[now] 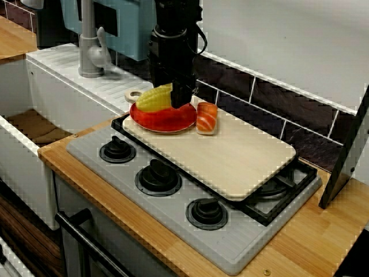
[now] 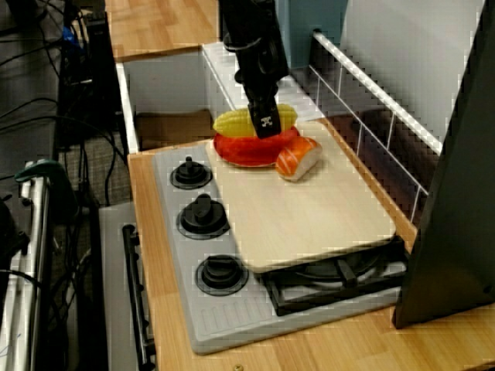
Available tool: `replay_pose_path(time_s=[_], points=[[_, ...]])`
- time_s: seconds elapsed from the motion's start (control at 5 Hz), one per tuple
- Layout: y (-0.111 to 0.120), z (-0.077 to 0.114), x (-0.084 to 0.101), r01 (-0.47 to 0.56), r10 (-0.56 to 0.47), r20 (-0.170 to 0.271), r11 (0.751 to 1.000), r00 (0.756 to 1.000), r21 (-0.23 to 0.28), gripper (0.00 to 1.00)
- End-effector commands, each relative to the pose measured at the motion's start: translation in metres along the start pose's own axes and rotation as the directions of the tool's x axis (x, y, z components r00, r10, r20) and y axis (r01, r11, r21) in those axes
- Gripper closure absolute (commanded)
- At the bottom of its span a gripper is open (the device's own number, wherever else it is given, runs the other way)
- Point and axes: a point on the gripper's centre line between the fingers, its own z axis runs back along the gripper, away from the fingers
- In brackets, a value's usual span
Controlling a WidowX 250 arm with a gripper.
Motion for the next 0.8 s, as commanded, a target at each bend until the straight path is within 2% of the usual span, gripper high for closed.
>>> replay_pose_path(time_s=[0.0,0.4,0.6], points=[[0.000,0.008,-0.001,0.008,-0.008,0.025,1.000,1.000,-0.001,0.00],[0.000,0.015,0.002,0.002,-0.002,0.039,1.000,0.999,-0.019,0.00],[-0.007,0.031,0.008,0.010,-0.007,0.075,0.999,0.997,-0.049,0.00]])
